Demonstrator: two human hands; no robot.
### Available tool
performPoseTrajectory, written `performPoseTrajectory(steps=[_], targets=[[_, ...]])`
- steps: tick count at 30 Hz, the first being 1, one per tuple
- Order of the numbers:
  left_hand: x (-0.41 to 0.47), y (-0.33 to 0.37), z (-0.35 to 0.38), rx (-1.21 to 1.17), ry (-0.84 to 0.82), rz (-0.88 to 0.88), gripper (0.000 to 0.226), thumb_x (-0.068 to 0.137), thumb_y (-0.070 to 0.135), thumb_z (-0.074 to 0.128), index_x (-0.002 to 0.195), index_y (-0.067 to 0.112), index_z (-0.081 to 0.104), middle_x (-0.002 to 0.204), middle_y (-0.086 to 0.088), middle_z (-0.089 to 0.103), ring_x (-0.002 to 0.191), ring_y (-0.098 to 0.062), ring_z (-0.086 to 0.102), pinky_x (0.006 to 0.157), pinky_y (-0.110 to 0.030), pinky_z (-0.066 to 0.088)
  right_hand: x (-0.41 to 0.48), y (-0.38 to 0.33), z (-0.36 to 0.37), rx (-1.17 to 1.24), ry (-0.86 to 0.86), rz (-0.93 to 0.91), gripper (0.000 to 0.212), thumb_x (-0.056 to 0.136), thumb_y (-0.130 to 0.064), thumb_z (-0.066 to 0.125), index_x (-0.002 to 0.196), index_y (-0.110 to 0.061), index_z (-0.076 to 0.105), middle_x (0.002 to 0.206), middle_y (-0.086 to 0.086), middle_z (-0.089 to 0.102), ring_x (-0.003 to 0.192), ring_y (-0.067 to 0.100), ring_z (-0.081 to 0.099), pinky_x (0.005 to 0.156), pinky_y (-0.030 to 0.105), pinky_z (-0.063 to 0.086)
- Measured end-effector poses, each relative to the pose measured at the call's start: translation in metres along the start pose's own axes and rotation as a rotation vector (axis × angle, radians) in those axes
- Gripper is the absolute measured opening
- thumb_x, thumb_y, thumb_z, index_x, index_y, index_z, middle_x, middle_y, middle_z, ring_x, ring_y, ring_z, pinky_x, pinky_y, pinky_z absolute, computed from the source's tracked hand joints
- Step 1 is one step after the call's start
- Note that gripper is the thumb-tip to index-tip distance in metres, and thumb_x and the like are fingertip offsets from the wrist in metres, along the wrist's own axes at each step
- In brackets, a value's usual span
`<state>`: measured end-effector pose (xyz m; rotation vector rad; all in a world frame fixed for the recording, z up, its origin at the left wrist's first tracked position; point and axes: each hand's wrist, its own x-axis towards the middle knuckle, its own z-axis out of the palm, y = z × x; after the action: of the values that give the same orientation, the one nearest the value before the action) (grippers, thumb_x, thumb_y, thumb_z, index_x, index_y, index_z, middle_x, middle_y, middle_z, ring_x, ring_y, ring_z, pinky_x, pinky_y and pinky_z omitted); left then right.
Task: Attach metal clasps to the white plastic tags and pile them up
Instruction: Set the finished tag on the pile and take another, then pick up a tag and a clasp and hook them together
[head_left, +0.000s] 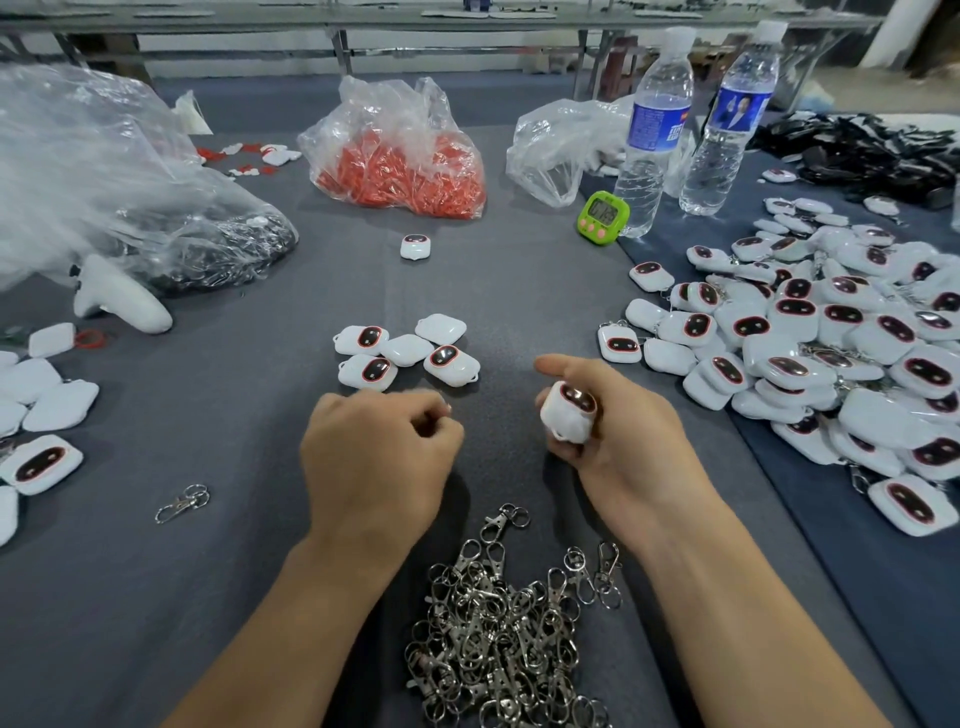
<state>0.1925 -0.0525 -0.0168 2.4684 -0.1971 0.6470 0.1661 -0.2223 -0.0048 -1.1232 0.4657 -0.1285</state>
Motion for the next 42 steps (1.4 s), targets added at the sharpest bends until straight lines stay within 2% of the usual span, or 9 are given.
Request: performPoseTrajectory(steps=[3, 6, 10, 13, 17, 23, 27, 32, 42], targets=[[-0.004, 0.001, 0.007, 0.1, -0.1, 0.207, 0.015, 0.064, 0.025, 0.087, 0.061, 0.025, 0.072, 0.057, 0.007, 0.064, 0.061, -0.02, 0.051, 0.067, -0.029, 0.025, 0.002, 0.004, -0.002, -0.062, -0.076, -0.021, 0.041, 0.083, 0.014, 0.049, 0.102, -0.013, 0.074, 0.09, 0.01, 0.063, 0.075, 0.018, 0.058, 0.064, 0.027, 0.045], [-0.003, -0.001, 0.007, 0.049, -0.165, 0.231, 0.016, 0.065, 0.024, 0.089, 0.063, 0.025, 0.074, 0.058, 0.008, 0.061, 0.062, -0.016, 0.044, 0.064, -0.028, 0.024, 0.004, 0.011, 0.001, -0.272, -0.044, -0.167, 0.039, 0.086, 0.013, 0.062, 0.1, -0.022, 0.072, 0.094, 0.01, 0.069, 0.08, 0.022, 0.066, 0.07, 0.032, 0.057], [0.0, -0.001, 0.007, -0.043, -0.281, 0.19, 0.004, 0.074, 0.031, 0.082, 0.074, 0.03, 0.077, 0.061, 0.01, 0.056, 0.068, -0.016, 0.048, 0.061, -0.03, 0.029, 0.005, 0.019, -0.001, -0.534, -0.029, -0.307, 0.027, 0.088, -0.004, 0.071, 0.098, -0.029, 0.067, 0.069, 0.006, 0.071, 0.049, 0.017, 0.062, 0.052, 0.031, 0.051], [0.001, -0.003, 0.007, -0.097, -0.344, 0.145, 0.005, 0.077, 0.034, 0.077, 0.081, 0.033, 0.079, 0.071, 0.005, 0.064, 0.074, -0.018, 0.056, 0.067, -0.035, 0.042, 0.005, 0.022, -0.002, -0.668, -0.053, -0.35, 0.025, 0.09, -0.011, 0.072, 0.097, -0.034, 0.068, 0.057, -0.001, 0.064, 0.042, 0.01, 0.054, 0.049, 0.025, 0.044], [0.001, -0.003, 0.004, -0.144, -0.379, 0.143, 0.015, 0.074, 0.038, 0.069, 0.083, 0.032, 0.079, 0.071, 0.003, 0.065, 0.073, -0.018, 0.058, 0.069, -0.037, 0.046, 0.005, 0.024, -0.001, -0.721, -0.057, -0.369, 0.027, 0.091, -0.011, 0.07, 0.101, -0.036, 0.072, 0.057, -0.012, 0.062, 0.041, 0.006, 0.053, 0.048, 0.016, 0.044], [0.001, -0.003, 0.005, -0.135, -0.382, 0.156, 0.006, 0.079, 0.031, 0.076, 0.085, 0.033, 0.079, 0.071, 0.003, 0.063, 0.073, -0.019, 0.057, 0.069, -0.037, 0.046, 0.006, 0.026, 0.001, -0.823, -0.031, -0.408, 0.033, 0.089, -0.017, 0.072, 0.103, -0.046, 0.07, 0.076, -0.012, 0.07, 0.061, 0.006, 0.064, 0.062, 0.019, 0.052], [0.001, -0.005, 0.005, -0.143, -0.372, 0.176, 0.008, 0.079, 0.036, 0.073, 0.085, 0.034, 0.078, 0.069, 0.006, 0.061, 0.071, -0.016, 0.055, 0.067, -0.034, 0.042, 0.006, 0.026, 0.002, -0.857, -0.024, -0.408, 0.036, 0.086, -0.015, 0.073, 0.102, -0.046, 0.072, 0.091, -0.013, 0.074, 0.071, 0.009, 0.065, 0.078, 0.03, 0.058], [0.001, -0.005, 0.005, -0.191, -0.384, 0.185, 0.008, 0.076, 0.036, 0.072, 0.081, 0.032, 0.078, 0.063, 0.009, 0.057, 0.067, -0.01, 0.053, 0.065, -0.034, 0.044, 0.007, 0.027, 0.0, -0.8, 0.013, -0.415, 0.026, 0.089, -0.019, 0.07, 0.103, -0.041, 0.07, 0.072, -0.011, 0.068, 0.068, 0.012, 0.065, 0.072, 0.031, 0.057], [-0.002, -0.003, 0.005, -0.144, -0.373, 0.183, 0.01, 0.082, 0.03, 0.077, 0.09, 0.033, 0.081, 0.074, 0.002, 0.066, 0.074, -0.016, 0.058, 0.068, -0.033, 0.04, 0.006, 0.023, 0.001, -0.858, -0.019, -0.402, 0.029, 0.085, -0.017, 0.072, 0.097, -0.043, 0.072, 0.079, -0.012, 0.07, 0.065, 0.008, 0.061, 0.071, 0.026, 0.054]])
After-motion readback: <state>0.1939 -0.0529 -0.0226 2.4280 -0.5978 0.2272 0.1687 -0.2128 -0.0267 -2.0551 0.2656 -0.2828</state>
